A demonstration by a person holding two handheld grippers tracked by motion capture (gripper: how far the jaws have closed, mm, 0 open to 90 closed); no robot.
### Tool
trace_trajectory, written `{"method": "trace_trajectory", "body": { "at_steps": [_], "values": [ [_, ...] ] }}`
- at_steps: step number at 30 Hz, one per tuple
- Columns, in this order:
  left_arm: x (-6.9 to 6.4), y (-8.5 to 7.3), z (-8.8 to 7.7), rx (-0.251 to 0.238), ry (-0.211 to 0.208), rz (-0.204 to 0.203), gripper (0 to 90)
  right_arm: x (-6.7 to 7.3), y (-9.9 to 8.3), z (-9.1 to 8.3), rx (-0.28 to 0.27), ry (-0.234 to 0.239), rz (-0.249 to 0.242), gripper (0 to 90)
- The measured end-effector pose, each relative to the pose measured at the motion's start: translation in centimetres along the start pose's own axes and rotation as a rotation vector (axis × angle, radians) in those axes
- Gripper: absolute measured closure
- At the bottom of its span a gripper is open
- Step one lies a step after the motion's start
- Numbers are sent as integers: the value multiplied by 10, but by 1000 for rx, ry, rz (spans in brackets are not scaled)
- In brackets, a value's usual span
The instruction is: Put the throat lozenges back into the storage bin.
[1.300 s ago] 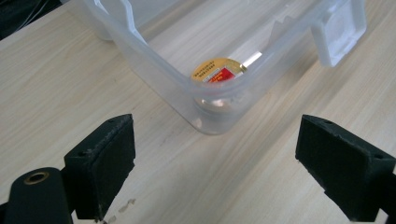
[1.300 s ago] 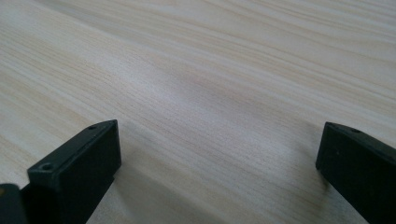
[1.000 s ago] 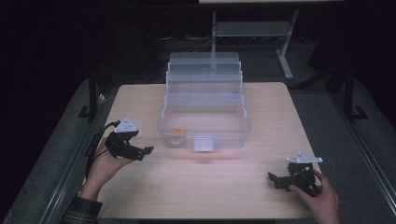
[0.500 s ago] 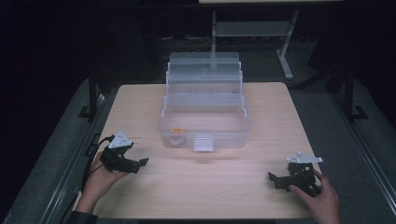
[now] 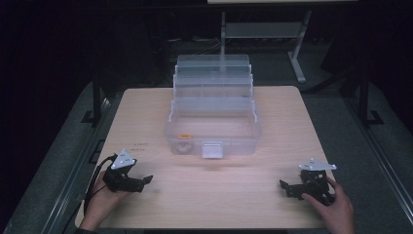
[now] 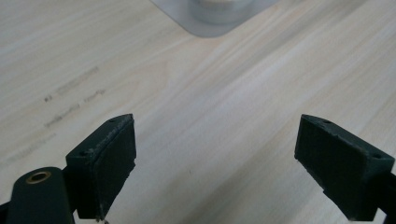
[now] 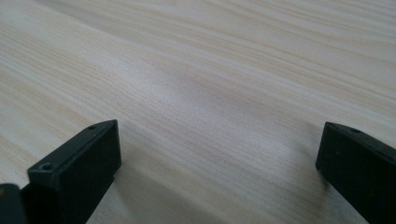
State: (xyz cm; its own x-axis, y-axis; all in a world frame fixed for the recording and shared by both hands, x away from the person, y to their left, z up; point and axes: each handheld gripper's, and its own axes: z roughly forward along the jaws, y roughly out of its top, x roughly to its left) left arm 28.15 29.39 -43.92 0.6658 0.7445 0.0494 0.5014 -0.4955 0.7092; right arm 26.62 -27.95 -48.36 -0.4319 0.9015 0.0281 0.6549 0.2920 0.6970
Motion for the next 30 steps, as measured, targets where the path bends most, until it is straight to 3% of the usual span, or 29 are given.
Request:
{"method": "trace_trajectory", "body": {
  "at_steps": [10, 16, 21, 25, 30],
  "values": [
    [-4, -22, 8, 55, -4, 1, 113, 0, 0, 0, 0, 0, -1, 0],
    [-5, -30, 9, 58, -6, -9, 112, 0, 0, 0, 0, 0, 0, 0],
    [-2, -36, 8, 28, -18, -39, 111, 0, 0, 0, 0, 0, 0, 0],
    [-1, -42, 7, -10, -23, -32, 110, 0, 0, 0, -1, 0, 0, 0],
    [-1, -44, 5, -8, -27, -28, 110, 0, 0, 0, -1, 0, -1, 0]
  ]
}}
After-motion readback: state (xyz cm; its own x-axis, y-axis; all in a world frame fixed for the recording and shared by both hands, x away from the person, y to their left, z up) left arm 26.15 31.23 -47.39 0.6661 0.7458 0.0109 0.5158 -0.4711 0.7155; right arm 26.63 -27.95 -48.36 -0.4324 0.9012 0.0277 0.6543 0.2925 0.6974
